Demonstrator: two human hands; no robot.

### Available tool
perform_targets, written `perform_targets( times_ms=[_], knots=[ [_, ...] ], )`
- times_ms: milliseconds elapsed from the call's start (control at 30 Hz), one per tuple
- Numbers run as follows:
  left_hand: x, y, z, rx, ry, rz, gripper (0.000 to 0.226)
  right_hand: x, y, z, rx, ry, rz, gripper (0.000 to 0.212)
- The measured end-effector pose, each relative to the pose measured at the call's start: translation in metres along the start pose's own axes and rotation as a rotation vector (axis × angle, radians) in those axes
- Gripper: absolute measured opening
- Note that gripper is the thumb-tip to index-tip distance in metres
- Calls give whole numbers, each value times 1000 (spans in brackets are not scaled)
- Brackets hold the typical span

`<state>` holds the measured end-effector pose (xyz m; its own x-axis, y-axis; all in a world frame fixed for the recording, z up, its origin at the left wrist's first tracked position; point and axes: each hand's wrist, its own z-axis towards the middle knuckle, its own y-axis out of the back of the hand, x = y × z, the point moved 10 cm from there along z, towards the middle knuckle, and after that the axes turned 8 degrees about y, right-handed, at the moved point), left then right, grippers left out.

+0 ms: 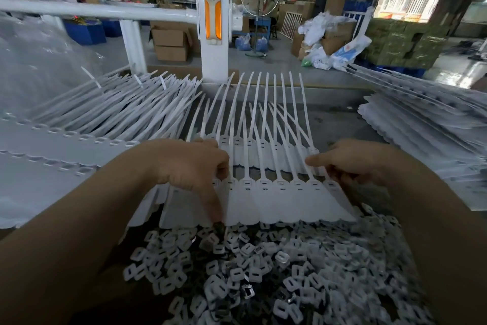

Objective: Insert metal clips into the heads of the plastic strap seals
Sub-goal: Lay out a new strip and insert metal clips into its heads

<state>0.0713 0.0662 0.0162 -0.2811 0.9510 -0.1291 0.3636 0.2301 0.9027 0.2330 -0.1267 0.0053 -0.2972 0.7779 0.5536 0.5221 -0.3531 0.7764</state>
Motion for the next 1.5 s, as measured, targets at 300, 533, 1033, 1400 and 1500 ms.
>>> perform_targets(
  times_ms=[300,533,1033,1400,1500],
  knots=[
    [1,4,0,-42,-11,11,65,7,-10,-4,114,96,448,48],
    [-1,7,-1,-80,-18,20,65,16,-28,-6,287,157,598,29],
    [-13,11,-4,-157,-22,72,68,20,-24,-4,232,194,742,33],
    [-30,32,-18,-300,-81,0,73,31,10,-15,120,383,828,16],
    [-33,38,-20,-325,-77,-5,67,33,18,-18,89,423,911,17]
  ],
)
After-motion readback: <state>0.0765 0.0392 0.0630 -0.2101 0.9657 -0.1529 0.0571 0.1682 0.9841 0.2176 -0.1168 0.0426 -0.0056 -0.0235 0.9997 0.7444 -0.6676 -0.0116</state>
